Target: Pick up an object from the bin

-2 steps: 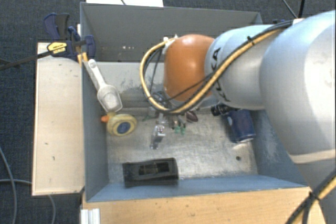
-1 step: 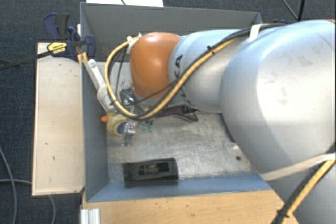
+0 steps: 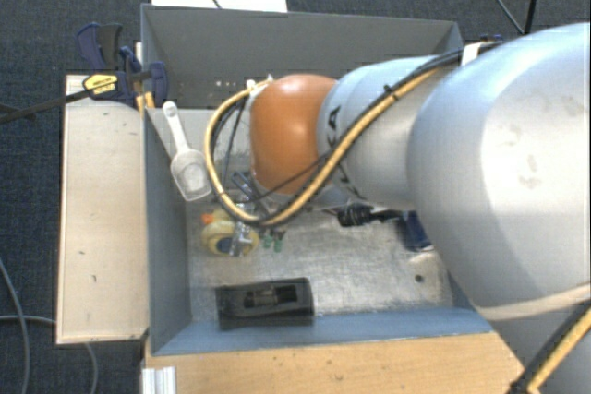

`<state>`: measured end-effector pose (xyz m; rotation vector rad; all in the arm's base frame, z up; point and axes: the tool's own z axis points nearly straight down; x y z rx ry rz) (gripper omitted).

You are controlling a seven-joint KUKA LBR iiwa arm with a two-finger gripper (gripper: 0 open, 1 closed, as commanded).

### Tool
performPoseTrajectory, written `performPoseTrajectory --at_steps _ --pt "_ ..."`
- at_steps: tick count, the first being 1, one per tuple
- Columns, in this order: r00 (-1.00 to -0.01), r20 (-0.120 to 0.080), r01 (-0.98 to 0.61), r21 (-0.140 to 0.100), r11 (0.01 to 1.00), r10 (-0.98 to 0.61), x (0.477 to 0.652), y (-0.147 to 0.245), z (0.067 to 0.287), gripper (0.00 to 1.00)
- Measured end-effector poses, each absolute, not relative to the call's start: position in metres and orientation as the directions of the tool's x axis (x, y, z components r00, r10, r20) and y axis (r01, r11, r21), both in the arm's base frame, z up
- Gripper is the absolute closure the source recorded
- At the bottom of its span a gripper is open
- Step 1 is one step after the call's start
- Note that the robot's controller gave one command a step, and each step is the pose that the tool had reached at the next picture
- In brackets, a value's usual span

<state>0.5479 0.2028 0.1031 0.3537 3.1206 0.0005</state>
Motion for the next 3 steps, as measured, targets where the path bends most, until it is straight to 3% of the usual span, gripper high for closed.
performPoseTrajectory --at_steps 1,2,3 --pt "-0.974 0.0 0.225 0.001 0.974 0.225 0.548 0.203 0.103 1.0" --pt "-0.968 0.002 0.253 -0.001 0.968 0.253 0.551 0.199 0.142 1.0" --pt "-0.983 -0.002 0.183 0.001 0.983 0.183 0.56 0.211 0.237 1.0"
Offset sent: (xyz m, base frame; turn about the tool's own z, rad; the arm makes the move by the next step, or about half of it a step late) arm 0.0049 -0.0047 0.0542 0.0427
